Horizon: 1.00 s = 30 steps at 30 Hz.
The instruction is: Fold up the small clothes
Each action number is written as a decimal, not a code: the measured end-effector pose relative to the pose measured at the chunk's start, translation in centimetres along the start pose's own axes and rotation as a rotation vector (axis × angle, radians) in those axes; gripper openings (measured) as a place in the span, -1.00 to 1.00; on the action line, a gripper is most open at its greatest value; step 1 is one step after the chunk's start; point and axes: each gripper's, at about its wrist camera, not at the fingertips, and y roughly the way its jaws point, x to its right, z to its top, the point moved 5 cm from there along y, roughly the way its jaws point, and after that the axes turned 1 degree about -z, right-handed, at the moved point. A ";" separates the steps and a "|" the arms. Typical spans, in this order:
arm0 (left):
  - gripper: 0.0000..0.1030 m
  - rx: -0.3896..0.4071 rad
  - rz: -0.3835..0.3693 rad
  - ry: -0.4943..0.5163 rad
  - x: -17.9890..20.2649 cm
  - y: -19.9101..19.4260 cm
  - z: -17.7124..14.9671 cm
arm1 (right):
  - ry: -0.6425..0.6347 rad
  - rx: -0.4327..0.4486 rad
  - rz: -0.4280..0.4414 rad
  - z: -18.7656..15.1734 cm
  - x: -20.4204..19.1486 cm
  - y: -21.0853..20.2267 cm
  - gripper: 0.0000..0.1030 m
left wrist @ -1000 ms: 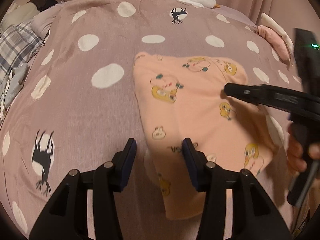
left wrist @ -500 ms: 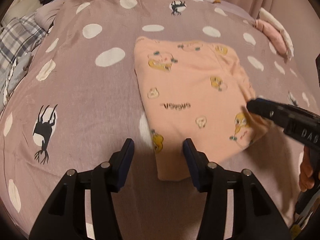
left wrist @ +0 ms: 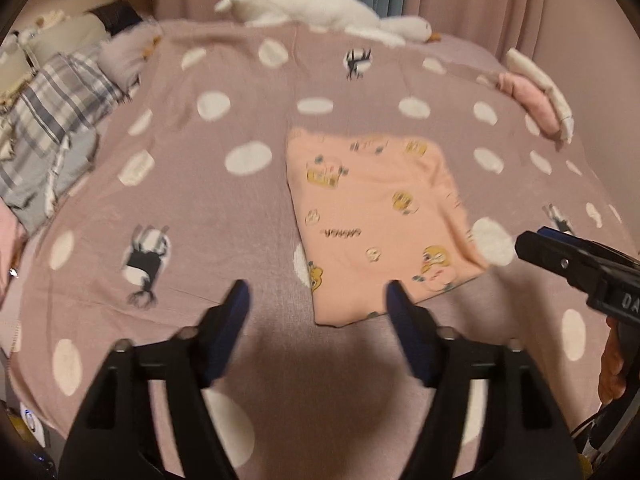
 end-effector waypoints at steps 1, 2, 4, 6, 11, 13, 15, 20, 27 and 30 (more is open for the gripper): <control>0.68 0.014 0.000 0.003 0.2 -0.8 0.1 | -0.016 0.013 -0.011 0.0 -0.4 -0.5 0.41; 0.82 0.026 -0.001 0.009 0.4 -1.7 0.3 | -0.034 0.027 -0.021 0.1 -0.9 -1.0 0.51; 0.97 0.036 -0.003 0.011 0.5 -2.8 0.6 | -0.068 0.059 -0.045 0.4 -1.8 -2.6 0.93; 0.99 0.047 0.023 0.002 0.4 -3.8 0.9 | -0.084 0.085 -0.053 0.5 -2.2 -3.4 0.99; 0.99 0.023 0.033 -0.042 -0.2 -5.2 1.4 | -0.102 0.118 -0.116 0.9 -2.8 -5.4 0.99; 0.99 0.031 0.065 -0.044 -0.4 -6.0 1.5 | -0.112 0.135 -0.120 0.9 -3.1 -6.1 0.99; 0.99 0.038 0.077 -0.044 -0.5 -6.5 1.6 | -0.121 0.138 -0.126 0.8 -3.4 -6.2 0.99; 0.99 0.002 0.065 -0.064 -0.6 -5.7 0.8 | -0.122 0.070 -0.167 -0.7 -3.4 -3.6 0.99; 0.99 -0.025 0.081 -0.066 -0.4 -5.4 0.1 | -0.131 0.044 -0.167 -1.7 -3.9 -2.8 0.99; 0.99 -0.023 0.081 -0.064 -0.3 -5.4 0.1 | -0.130 0.052 -0.166 -1.6 -4.0 -3.1 0.99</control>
